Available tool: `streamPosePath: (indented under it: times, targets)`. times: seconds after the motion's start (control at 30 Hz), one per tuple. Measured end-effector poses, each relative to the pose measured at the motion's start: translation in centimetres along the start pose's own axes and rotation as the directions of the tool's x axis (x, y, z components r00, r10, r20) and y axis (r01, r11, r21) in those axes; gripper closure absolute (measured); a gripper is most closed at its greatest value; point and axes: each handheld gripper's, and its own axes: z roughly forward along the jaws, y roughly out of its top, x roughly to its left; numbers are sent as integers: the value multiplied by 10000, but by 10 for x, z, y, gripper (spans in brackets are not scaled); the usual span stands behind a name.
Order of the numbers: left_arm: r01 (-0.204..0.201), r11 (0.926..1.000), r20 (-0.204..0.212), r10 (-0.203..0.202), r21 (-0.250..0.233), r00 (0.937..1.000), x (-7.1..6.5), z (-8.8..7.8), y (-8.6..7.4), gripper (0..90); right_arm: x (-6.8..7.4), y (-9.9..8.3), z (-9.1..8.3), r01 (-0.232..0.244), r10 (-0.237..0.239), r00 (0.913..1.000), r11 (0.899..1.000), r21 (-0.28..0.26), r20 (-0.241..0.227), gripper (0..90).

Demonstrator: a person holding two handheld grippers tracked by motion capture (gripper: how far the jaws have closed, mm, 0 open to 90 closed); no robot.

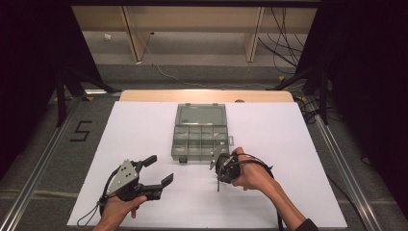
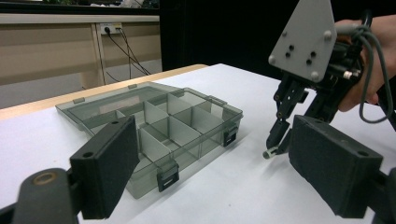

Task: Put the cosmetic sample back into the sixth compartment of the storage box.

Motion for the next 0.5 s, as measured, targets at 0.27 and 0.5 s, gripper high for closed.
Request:
streamPosePath:
  times: [0.27, 0.5]
  targets:
    - [4, 10000, 0, -4, -1, 10000, 0, 0, 0, 157, -2, 3, -6, -512, 517, 9986, 9977, -448, 119, 809]
    - [4, 10000, 0, -4, -1, 10000, 0, 0, 0, 157, -5, 6, -15, -1187, 1229, 9919, 9866, -1122, 308, 809]
